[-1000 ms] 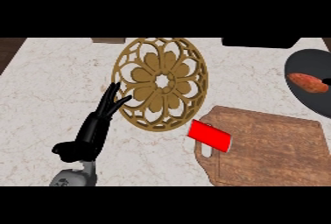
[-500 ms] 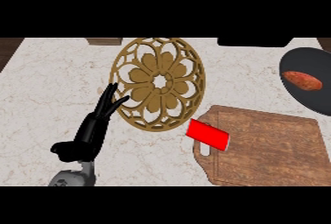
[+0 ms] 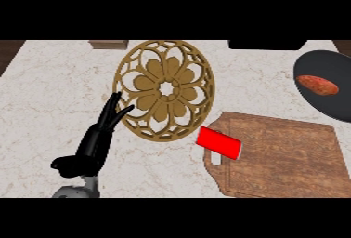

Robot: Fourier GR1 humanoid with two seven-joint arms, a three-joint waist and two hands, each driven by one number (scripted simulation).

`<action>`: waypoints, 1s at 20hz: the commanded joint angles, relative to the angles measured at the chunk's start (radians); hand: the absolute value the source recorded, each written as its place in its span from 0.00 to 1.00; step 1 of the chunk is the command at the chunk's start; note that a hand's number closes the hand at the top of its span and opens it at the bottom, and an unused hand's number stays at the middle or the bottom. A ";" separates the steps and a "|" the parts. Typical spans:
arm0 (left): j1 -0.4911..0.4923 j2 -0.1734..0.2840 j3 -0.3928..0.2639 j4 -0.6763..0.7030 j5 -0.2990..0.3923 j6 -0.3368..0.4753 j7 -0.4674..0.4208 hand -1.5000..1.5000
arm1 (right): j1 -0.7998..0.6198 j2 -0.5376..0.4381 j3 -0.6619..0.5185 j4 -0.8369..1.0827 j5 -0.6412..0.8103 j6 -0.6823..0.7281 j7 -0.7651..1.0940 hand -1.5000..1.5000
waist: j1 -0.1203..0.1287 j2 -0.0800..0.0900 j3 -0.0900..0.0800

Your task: Pick the sweet potato from the cutting board and place it in the pan

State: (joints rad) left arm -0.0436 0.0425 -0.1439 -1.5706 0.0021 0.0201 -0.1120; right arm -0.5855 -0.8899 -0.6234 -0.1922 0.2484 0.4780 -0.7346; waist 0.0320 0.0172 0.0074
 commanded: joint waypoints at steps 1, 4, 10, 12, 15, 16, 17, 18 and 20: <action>0.014 0.020 0.012 -0.017 0.011 -0.017 0.003 0.50 | 0.067 -0.010 0.015 -0.014 0.006 0.132 -0.148 0.00 | -0.002 -0.003 0.000; 0.062 -0.009 -0.020 0.006 -0.004 -0.013 -0.050 0.50 | 0.094 0.002 0.018 -0.015 -0.002 0.142 -0.159 0.00 | -0.008 -0.005 -0.001; 0.007 -0.002 0.014 0.037 -0.006 -0.001 -0.038 0.50 | 0.109 -0.002 0.039 -0.026 0.006 0.092 -0.171 0.00 | -0.010 -0.005 -0.002; 0.019 0.004 -0.004 -0.005 -0.003 -0.015 -0.003 0.50 | 0.105 0.014 0.049 -0.030 0.012 0.051 -0.176 0.00 | -0.004 -0.006 -0.002; 0.031 0.005 0.005 0.033 0.002 -0.024 -0.042 0.50 | 0.132 0.015 0.062 -0.028 0.021 0.044 -0.203 0.00 | -0.006 -0.004 -0.001; 0.020 -0.026 -0.027 -0.011 -0.020 0.010 0.012 0.50 | 0.091 -0.023 0.052 -0.020 0.009 0.070 -0.155 0.00 | 0.001 -0.004 0.000; -0.011 0.020 0.038 0.019 0.033 -0.038 0.005 0.50 | 0.106 -0.009 0.061 -0.024 0.015 0.053 -0.174 0.00 | -0.004 -0.004 -0.001; -0.078 -0.020 0.008 0.004 -0.011 0.020 0.063 0.50 | 0.082 -0.027 0.067 -0.029 0.019 0.067 -0.152 0.00 | -0.003 -0.002 0.000; 0.009 0.005 -0.006 -0.021 0.003 -0.026 0.011 0.50 | 0.066 -0.004 0.055 -0.029 0.010 -0.014 -0.156 0.00 | 0.011 -0.002 0.000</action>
State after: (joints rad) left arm -0.0527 0.0405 -0.1393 -1.5760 0.0045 0.0100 -0.0956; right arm -0.5020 -0.8980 -0.5640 -0.2291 0.2626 0.4144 -0.8043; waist 0.0326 0.0137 0.0070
